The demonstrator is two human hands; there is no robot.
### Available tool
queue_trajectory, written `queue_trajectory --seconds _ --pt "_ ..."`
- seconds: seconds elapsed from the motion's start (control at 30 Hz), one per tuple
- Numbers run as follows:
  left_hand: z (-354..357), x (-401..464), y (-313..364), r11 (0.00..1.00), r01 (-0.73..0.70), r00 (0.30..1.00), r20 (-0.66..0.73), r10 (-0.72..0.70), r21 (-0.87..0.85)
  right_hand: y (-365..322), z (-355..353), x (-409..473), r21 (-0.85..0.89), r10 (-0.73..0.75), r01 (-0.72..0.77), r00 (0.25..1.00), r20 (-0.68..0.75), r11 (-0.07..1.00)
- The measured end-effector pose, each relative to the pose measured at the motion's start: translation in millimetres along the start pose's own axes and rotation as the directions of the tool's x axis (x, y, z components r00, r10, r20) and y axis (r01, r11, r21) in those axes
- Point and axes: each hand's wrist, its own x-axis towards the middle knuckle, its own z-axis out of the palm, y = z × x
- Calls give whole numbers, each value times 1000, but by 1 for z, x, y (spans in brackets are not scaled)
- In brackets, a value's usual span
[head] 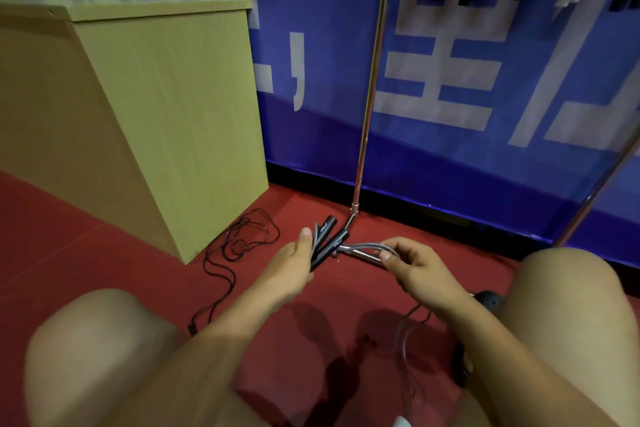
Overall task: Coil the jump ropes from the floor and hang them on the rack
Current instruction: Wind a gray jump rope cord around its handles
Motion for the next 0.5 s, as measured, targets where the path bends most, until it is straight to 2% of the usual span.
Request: queue_trajectory --seconds 0.17,0.33,0.5 --pt "-1 -3 0 994 46 992 119 -34 -98 0 -1 -3 -1 -34 34 999 2 999" --pt "-4 -6 -1 972 90 969 245 -35 -219 1 3 -4 -17 -17 18 998 63 1000" --pt "-3 -10 6 913 149 960 277 -42 -380 3 6 -2 -6 43 -43 999 -7 999"
